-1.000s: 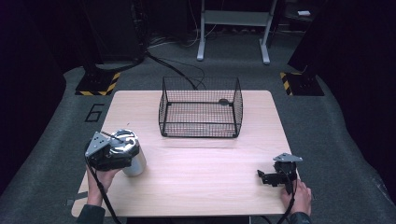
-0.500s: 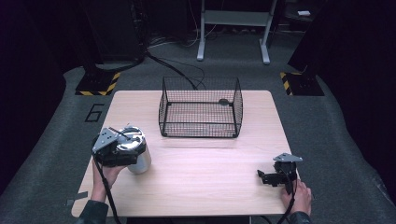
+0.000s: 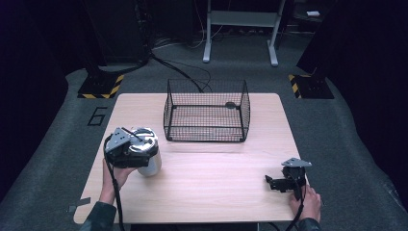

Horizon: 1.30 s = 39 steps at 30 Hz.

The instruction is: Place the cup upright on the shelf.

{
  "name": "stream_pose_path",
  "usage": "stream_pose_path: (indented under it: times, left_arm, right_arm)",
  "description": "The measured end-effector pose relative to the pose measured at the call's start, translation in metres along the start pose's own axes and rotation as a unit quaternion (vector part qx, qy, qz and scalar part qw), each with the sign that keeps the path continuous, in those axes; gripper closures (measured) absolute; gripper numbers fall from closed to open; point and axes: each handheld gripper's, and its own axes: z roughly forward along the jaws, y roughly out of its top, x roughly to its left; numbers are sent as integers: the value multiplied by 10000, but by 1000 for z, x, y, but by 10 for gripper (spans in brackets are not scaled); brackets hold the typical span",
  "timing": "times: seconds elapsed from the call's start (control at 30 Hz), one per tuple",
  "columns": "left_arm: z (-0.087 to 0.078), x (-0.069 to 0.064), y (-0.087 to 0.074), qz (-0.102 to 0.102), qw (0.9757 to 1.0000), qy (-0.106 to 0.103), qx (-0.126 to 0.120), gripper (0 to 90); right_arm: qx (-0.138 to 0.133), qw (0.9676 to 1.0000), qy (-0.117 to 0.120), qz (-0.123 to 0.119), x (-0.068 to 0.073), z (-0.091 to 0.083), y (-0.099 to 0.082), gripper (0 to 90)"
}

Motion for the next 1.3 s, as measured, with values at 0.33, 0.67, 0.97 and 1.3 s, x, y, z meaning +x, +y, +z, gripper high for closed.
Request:
stream_pose_path:
  times: [0.33, 0.67, 0.97, 1.3]
  left_arm:
    - [14, -7, 13, 58, 9998, -172, -37, 29]
    - [27, -16, 24, 179, 9993, -316, -36, 29]
    - [37, -21, 33, 196, 9987, -473, -71, 29]
    - [47, -27, 43, 231, 9978, -612, -124, 30]
  right_arm:
    - [2, 10000, 0, 1, 0, 0, 0, 0]
    - [0, 10000, 0, 0, 0, 0, 0, 0]
    - [1, 10000, 0, -1, 0, 0, 0, 0]
    - [2, 10000, 0, -1, 0, 0, 0, 0]
